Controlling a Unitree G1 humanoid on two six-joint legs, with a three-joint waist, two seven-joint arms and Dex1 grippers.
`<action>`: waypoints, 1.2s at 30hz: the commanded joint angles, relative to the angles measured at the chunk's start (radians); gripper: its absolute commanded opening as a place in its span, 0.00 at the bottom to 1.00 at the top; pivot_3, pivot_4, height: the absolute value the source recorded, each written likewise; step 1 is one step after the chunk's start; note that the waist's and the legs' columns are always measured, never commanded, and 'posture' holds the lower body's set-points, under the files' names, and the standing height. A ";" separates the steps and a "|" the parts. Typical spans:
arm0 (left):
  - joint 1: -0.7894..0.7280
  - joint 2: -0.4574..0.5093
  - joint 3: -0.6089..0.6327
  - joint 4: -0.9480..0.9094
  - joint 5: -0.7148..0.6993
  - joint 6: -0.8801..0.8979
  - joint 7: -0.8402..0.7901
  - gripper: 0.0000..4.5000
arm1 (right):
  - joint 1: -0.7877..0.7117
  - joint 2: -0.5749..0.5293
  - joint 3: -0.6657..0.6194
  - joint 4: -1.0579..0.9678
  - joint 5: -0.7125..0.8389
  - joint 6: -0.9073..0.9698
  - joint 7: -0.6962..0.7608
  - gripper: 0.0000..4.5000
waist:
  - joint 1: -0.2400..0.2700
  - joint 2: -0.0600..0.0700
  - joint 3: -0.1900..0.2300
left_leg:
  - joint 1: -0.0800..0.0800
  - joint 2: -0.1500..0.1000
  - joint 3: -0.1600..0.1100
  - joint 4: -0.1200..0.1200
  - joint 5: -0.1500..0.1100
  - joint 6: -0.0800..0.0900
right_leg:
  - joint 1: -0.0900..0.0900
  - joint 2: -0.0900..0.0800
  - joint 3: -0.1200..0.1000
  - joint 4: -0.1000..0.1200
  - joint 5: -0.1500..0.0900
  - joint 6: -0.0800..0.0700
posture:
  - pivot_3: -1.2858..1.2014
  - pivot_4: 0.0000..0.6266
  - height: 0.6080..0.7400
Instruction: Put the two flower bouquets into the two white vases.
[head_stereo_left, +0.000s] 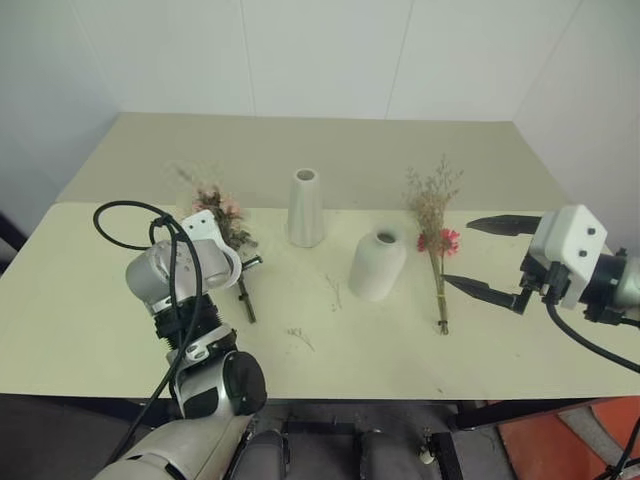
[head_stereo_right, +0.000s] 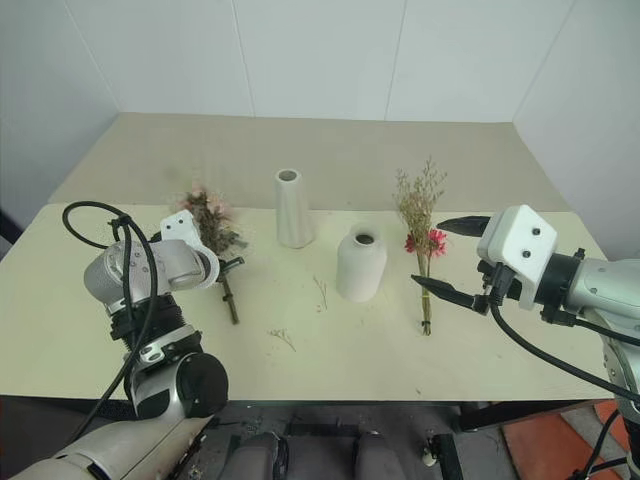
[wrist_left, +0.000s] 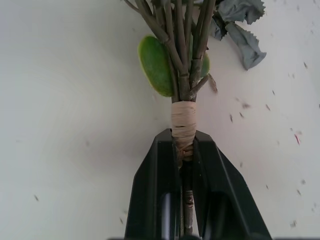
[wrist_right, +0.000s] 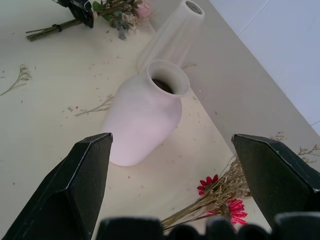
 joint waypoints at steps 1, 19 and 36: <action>0.020 0.028 -0.056 -0.012 0.028 -0.093 -0.031 0.02 | 0.007 0.001 -0.045 -0.024 0.000 -0.012 -0.021 1.00 | -0.003 0.000 0.000 | 0.000 0.000 0.000 0.000 0.000 0.000 | 0.000 0.000 0.000 0.000 0.000 0.000 | 0.52 0.24 1.00; -0.326 0.285 -0.017 0.674 -0.232 -1.372 -0.714 0.02 | 0.027 0.024 -0.033 -0.051 -0.019 -0.006 -0.087 1.00 | 0.006 0.000 0.000 | -0.002 0.000 0.001 0.000 0.000 0.000 | 0.000 0.000 -0.001 -0.003 0.000 0.000 | 0.52 0.24 1.00; -0.562 0.228 0.050 1.251 -0.409 -1.590 -1.098 0.02 | 0.273 0.105 -0.214 -0.313 0.001 0.123 -0.212 1.00 | -0.001 0.000 0.000 | -0.009 0.000 0.001 0.003 -0.001 0.002 | -0.004 0.000 -0.003 -0.002 0.001 0.003 | 0.52 0.24 1.00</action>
